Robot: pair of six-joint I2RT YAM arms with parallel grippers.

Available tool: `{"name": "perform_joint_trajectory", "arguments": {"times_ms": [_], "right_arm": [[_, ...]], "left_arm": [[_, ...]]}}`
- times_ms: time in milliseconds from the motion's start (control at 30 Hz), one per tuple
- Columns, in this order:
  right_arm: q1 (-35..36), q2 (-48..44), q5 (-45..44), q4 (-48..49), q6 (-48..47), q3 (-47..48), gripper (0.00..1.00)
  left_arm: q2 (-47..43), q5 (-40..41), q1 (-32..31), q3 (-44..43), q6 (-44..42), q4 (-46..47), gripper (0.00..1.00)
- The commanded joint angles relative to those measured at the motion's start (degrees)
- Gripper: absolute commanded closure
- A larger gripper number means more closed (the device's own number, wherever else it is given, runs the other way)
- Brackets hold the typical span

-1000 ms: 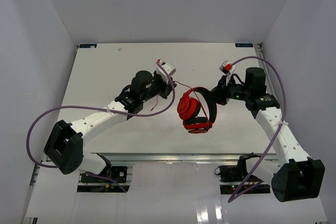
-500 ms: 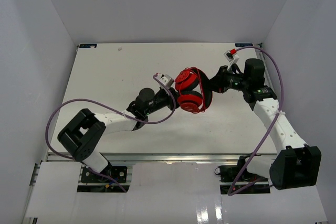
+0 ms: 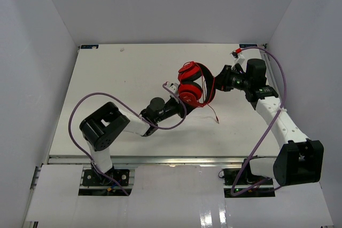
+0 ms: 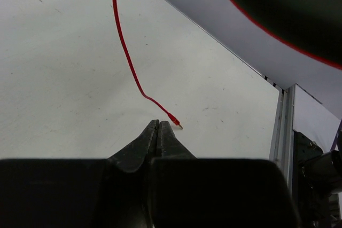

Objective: Wrap the headphones

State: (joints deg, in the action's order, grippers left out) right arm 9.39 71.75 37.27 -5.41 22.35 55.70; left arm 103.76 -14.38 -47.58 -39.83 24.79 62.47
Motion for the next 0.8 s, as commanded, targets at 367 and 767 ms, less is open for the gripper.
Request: {"name": "perform_joint_trajectory", "arguments": {"times_ms": [367, 767], "right_arm": [[0.0, -0.9, 0.2, 2.4, 2.3, 3.9, 0.92], [0.1, -2.9, 5.6, -2.8, 5.7, 8.2, 0.92]], "left_arm": [[2.0, 7.0, -2.6, 8.5, -5.2, 20.6, 0.5], [19.1, 6.5, -3.8, -7.2, -7.4, 27.3, 0.26]]}}
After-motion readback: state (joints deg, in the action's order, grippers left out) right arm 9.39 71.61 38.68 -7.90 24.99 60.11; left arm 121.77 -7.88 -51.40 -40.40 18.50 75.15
